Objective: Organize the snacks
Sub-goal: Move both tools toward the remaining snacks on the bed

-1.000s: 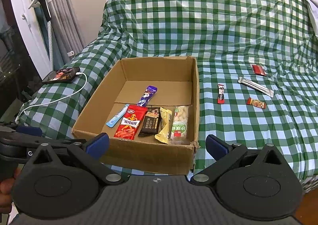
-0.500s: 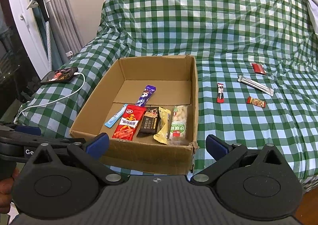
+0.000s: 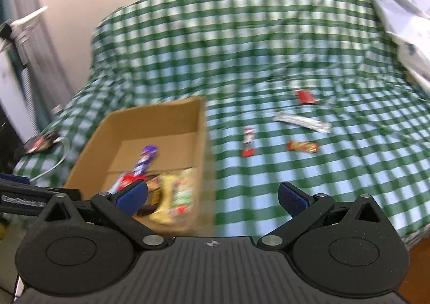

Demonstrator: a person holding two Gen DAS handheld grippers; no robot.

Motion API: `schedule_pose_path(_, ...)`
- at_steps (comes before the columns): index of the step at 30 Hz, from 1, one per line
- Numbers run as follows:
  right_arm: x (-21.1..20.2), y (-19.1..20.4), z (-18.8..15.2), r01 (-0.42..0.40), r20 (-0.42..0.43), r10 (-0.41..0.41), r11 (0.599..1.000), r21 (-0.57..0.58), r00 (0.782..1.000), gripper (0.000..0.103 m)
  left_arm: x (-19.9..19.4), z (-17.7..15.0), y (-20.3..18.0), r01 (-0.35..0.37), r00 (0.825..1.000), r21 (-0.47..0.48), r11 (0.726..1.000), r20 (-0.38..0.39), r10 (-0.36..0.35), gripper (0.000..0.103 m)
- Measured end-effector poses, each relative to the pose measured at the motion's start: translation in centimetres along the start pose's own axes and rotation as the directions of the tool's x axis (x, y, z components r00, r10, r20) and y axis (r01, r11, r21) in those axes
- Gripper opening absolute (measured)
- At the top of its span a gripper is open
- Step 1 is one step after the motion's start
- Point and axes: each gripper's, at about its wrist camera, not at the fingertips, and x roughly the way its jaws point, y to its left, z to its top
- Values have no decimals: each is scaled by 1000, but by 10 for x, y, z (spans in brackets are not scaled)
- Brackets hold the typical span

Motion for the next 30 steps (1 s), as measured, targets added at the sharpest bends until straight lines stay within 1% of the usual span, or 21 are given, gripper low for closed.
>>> schedule_pose_path(5, 8, -67, 22, 108, 51, -110, 993, 40, 993, 102, 22, 53, -53, 84, 996, 45, 995, -10, -83, 103)
schedule_pose_path(8, 22, -110, 38, 163, 63, -166, 985, 50, 984, 102, 49, 89, -93, 166, 986, 76, 983, -37, -164, 103)
schedule_pose_path(9, 29, -124, 44, 174, 64, -177, 983, 53, 982, 102, 60, 100, -107, 182, 983, 94, 979, -44, -179, 103)
schedule_pose_path(11, 46, -150, 56, 190, 67, -192, 981, 43, 979, 102, 90, 123, -140, 179, 983, 129, 975, -61, -172, 103)
schedule_pose_path(15, 104, -198, 79, 234, 38, -233, 972, -32, 972, 102, 170, 159, -195, 185, 976, 166, 969, -149, -161, 103)
schedule_pose_path(18, 156, -230, 90, 217, -7, -218, 972, -95, 976, 102, 226, 174, -215, 155, 976, 148, 977, -177, -128, 103)
schedule_pose_path(21, 209, -252, 96, 156, -57, -170, 970, -187, 984, 102, 279, 183, -222, 127, 970, 119, 985, -223, -98, 103)
schedule_pose_path(23, 245, -256, 97, 109, -78, -132, 961, -254, 988, 102, 308, 185, -221, 107, 963, 87, 990, -258, -82, 103)
schedule_pose_path(25, 276, -253, 96, 63, -94, -95, 952, -300, 991, 102, 325, 186, -226, 109, 965, 113, 988, -252, -78, 103)
schedule_pose_path(26, 290, -250, 97, 43, -102, -79, 948, -316, 992, 102, 333, 186, -227, 109, 963, 112, 988, -260, -76, 103)
schedule_pose_path(30, 337, -244, 94, -36, -131, -12, 933, -357, 991, 102, 364, 187, -226, 100, 945, 56, 993, -319, -77, 103)
